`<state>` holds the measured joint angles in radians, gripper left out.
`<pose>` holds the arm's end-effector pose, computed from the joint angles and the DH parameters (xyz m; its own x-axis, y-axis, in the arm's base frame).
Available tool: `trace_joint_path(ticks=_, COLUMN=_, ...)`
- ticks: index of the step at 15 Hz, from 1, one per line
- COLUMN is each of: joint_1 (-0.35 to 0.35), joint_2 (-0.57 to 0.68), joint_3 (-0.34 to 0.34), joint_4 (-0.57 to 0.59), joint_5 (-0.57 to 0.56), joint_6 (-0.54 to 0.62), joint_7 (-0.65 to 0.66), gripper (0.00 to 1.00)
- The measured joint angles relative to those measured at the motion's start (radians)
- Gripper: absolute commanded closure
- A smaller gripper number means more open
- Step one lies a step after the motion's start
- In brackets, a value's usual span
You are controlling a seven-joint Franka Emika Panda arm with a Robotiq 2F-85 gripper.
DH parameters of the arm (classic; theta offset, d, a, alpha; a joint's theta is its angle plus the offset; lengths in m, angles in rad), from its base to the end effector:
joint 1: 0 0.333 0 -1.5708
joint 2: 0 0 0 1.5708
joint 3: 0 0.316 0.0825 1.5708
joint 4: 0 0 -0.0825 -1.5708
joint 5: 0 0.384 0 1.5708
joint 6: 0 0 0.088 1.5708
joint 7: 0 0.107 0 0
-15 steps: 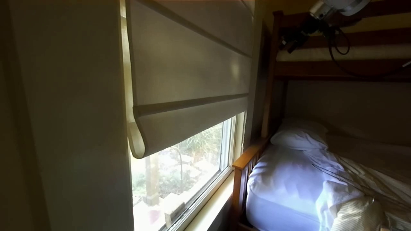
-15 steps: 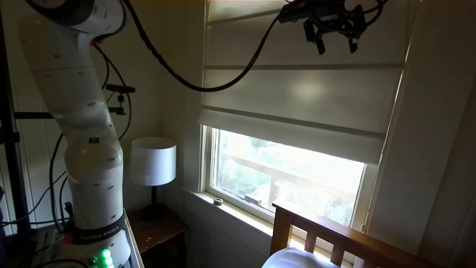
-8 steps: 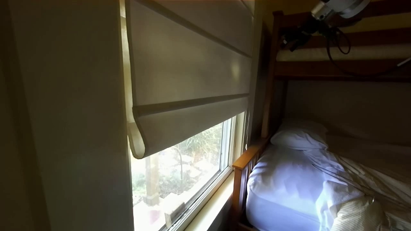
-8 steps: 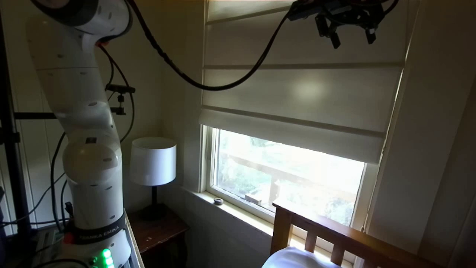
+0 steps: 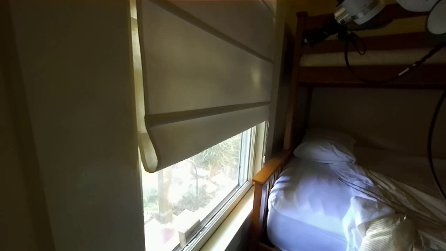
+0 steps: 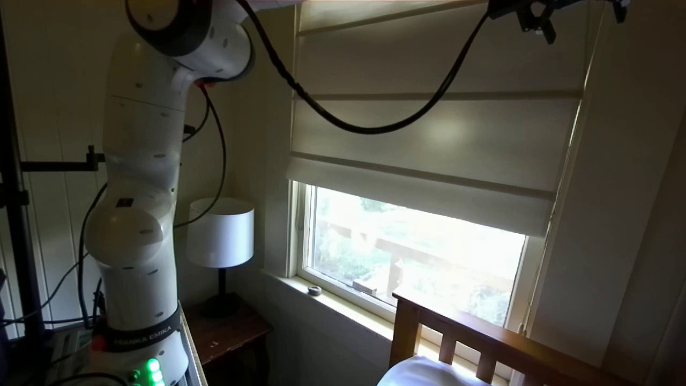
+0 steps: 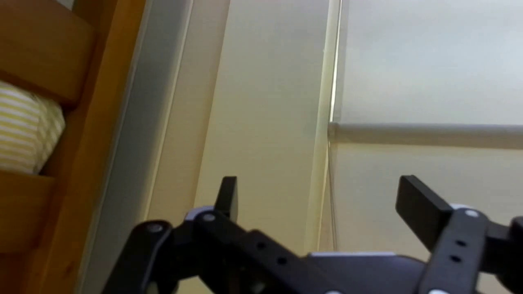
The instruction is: Close the blinds.
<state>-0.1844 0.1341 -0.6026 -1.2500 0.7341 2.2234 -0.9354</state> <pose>0.4740 -0.3914 0.8010 0.5055 0.0928 0.8578 -0.0863 -0.9838 0.1573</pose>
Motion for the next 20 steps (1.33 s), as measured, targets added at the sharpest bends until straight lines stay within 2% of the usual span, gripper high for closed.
trace_joint_path(ticks=3, joint_1=-0.039, joint_2=0.101, joint_3=0.01, joint_4=0.147, joint_5=0.115, joint_6=-0.027, joint_7=-0.066, gripper=0.0)
trace_joint_path(ticks=6, joint_1=-0.061, joint_2=0.174, joint_3=0.015, joint_4=0.277, joint_5=0.145, joint_6=-0.033, joint_7=-0.047, gripper=0.0)
trace_joint_path(ticks=11, joint_1=-0.205, joint_2=0.218, joint_3=0.229, joint_4=0.402, joint_5=0.039, joint_6=0.003, joint_7=0.07, gripper=0.0)
trace_joint_path(ticks=20, joint_1=-0.184, joint_2=0.262, joint_3=0.23, joint_4=0.469, joint_5=0.004, joint_6=0.004, joint_7=0.158, gripper=0.0)
